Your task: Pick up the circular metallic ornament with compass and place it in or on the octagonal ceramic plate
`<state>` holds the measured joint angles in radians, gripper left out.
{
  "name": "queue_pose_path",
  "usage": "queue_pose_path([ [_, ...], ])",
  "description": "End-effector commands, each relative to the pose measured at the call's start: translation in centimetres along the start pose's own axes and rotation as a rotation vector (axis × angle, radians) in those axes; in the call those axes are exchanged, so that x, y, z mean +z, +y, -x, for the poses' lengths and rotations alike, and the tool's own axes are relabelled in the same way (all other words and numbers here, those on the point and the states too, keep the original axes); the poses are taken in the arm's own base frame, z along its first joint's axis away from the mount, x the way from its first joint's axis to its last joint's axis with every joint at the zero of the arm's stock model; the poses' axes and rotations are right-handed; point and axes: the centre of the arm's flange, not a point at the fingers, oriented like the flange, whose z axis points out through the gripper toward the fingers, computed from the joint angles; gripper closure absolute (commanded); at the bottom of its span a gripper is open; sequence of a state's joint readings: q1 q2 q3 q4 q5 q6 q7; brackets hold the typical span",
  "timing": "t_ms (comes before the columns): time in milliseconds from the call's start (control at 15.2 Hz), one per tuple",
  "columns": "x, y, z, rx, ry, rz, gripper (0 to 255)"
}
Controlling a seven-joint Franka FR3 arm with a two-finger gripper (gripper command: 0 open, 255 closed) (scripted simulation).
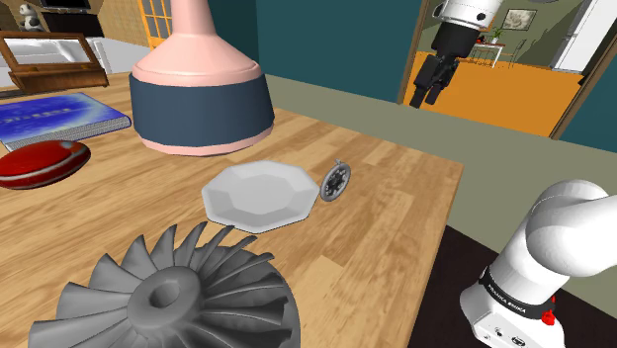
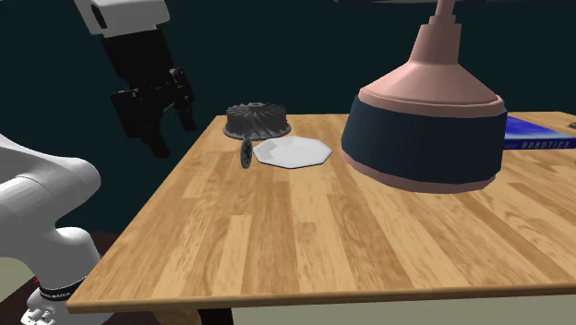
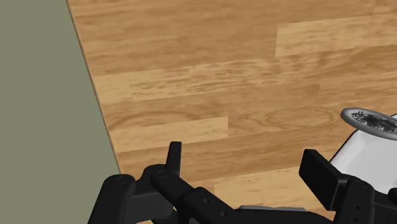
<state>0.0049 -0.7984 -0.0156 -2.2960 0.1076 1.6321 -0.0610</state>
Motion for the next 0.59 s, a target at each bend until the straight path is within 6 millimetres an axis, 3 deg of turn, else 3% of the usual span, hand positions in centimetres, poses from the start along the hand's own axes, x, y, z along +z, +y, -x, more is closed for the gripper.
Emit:
queue_pose_path([
  [0, 0.0, 0.0, 0.0, 0.0, 0.0, 0.0, 0],
  [528, 2.3, -10.6, -1.9, 0.015, -0.037, 0.022, 0],
])
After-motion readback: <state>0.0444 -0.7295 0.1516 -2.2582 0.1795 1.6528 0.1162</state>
